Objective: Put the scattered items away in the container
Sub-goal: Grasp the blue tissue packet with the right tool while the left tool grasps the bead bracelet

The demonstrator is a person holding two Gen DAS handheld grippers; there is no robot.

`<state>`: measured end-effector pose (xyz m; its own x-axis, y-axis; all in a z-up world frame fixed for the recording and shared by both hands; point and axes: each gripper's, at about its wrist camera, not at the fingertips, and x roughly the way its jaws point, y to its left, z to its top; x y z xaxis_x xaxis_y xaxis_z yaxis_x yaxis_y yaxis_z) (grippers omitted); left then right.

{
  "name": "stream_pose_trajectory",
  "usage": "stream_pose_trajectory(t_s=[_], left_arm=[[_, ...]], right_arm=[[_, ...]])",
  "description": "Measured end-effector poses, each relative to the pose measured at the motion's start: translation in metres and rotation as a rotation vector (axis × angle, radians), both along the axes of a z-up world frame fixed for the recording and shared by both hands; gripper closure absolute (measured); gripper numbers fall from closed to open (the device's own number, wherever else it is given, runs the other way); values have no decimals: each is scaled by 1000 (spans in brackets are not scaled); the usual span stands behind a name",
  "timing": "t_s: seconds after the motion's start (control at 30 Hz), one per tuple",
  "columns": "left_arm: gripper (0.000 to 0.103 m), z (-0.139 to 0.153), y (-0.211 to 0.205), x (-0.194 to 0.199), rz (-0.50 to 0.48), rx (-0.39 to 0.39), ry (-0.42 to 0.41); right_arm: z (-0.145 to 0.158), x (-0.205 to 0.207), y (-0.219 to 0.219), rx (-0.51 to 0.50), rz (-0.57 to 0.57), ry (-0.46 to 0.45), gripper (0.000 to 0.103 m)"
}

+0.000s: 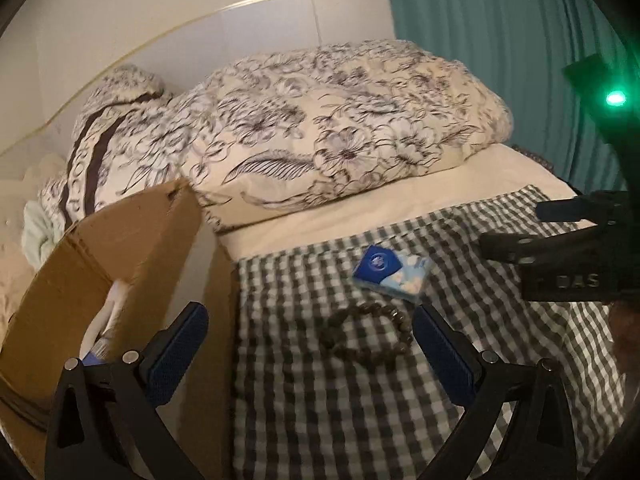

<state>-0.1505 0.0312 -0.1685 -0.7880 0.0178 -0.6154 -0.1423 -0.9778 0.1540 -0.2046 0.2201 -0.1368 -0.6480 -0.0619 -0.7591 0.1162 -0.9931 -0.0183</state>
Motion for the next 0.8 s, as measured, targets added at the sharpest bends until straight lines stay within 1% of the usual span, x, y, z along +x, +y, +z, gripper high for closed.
stream_pose_trajectory(t_s=[0.07, 0.1, 0.17, 0.23, 0.4, 0.57, 0.63, 0.73, 0.8], left_arm=[[0, -3, 4, -3, -26, 38, -24], [0, -4, 6, -3, -34, 43, -22], [0, -10, 16, -5, -52, 24, -21], [0, -22, 23, -12, -54, 7, -47], [1, -49, 20, -30, -27, 46, -116], [1, -66, 13, -40, -5, 51, -140], [1, -71, 6, -47, 15, 70, -159], [1, -85, -4, -59, 37, 111, -218], [1, -95, -5, -66, 36, 119, -260]], right_arm=[[-6, -7, 5, -22, -6, -15, 15], [-8, -10, 7, -35, -11, -19, 15], [-13, -17, 8, -59, -10, -32, 15], [-18, -23, 5, -56, 4, -45, 15], [-32, -37, -9, -30, 57, -73, 15], [-47, -51, -18, -26, 99, -108, 15], [-52, -55, -22, -20, 117, -115, 15], [-61, -61, -29, -15, 138, -130, 15], [-67, -65, -33, -13, 149, -144, 15]])
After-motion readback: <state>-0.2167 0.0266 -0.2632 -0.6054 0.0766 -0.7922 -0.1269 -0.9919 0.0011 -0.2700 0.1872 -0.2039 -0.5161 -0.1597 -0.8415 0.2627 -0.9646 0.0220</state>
